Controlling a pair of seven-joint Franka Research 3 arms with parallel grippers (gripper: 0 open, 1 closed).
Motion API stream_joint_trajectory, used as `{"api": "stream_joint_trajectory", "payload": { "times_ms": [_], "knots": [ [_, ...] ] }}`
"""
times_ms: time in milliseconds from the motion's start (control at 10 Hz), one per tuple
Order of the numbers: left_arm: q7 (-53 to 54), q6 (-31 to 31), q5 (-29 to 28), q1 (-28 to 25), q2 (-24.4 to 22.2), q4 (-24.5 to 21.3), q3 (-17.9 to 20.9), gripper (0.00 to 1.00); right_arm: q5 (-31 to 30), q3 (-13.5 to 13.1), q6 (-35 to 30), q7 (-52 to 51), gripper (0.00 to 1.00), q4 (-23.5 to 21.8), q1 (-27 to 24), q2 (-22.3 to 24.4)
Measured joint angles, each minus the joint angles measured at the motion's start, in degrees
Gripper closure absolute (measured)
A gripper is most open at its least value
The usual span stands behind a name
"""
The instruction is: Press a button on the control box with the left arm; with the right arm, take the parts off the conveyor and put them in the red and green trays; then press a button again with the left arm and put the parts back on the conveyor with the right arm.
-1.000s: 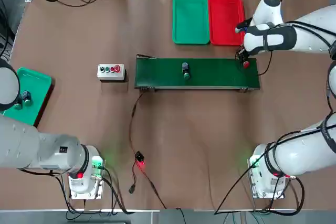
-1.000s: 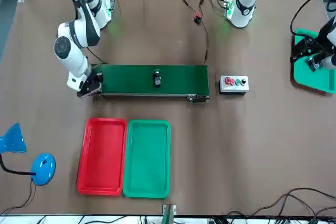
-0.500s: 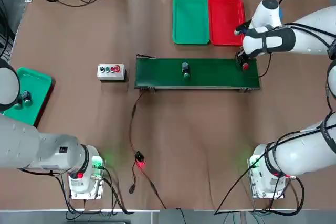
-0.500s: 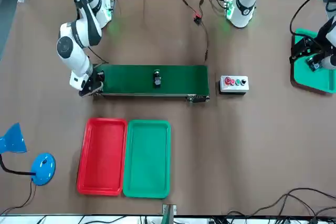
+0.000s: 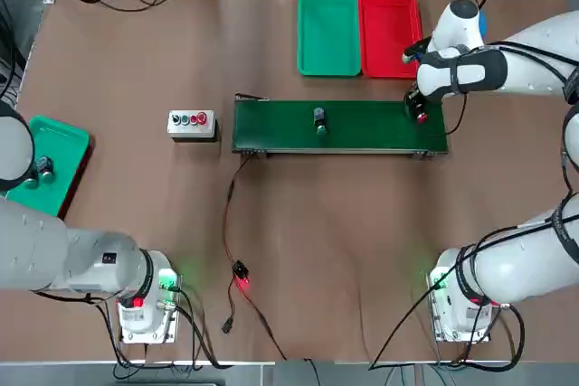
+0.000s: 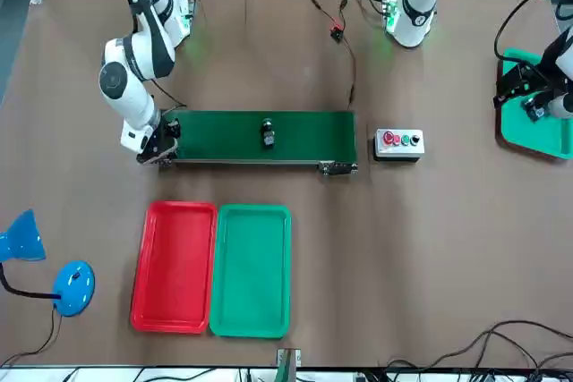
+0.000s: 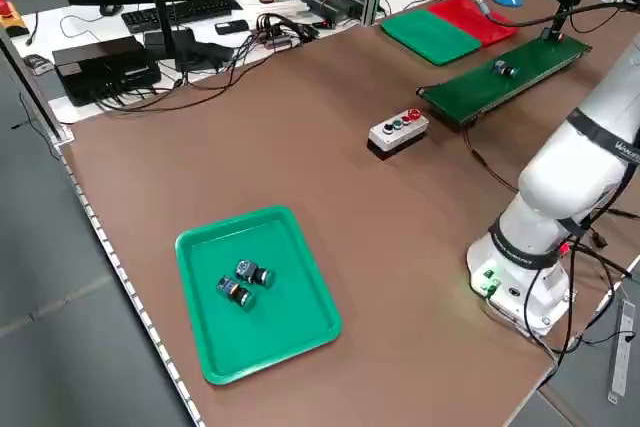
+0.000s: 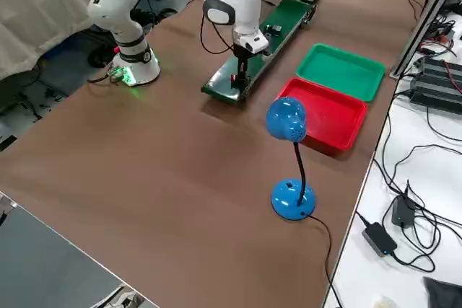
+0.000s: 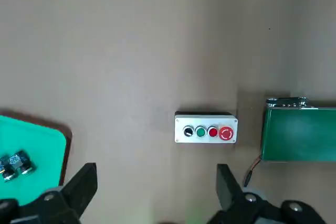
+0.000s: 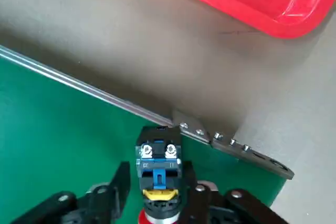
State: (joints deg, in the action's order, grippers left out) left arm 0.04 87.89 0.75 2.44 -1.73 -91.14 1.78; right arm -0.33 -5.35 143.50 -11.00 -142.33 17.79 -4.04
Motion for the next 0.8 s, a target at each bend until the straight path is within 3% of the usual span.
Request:
{"api": "stream_joint_trajectory", "payload": {
  "times_ms": [300,500,800],
  "knots": [
    [0.0,0.0,0.0,0.0,0.0,0.0,0.0,0.00,0.0,0.0,0.7,0.2,0.04,1.6,0.1,0.1],
    [0.0,0.0,0.0,0.0,0.0,0.0,0.0,0.00,0.0,0.0,-4.2,0.4,0.00,9.2,0.4,0.4],
    [0.0,0.0,0.0,0.0,0.0,0.0,0.0,0.00,0.1,-0.3,-28.5,2.3,0.00,31.1,0.0,0.6]
  ]
}}
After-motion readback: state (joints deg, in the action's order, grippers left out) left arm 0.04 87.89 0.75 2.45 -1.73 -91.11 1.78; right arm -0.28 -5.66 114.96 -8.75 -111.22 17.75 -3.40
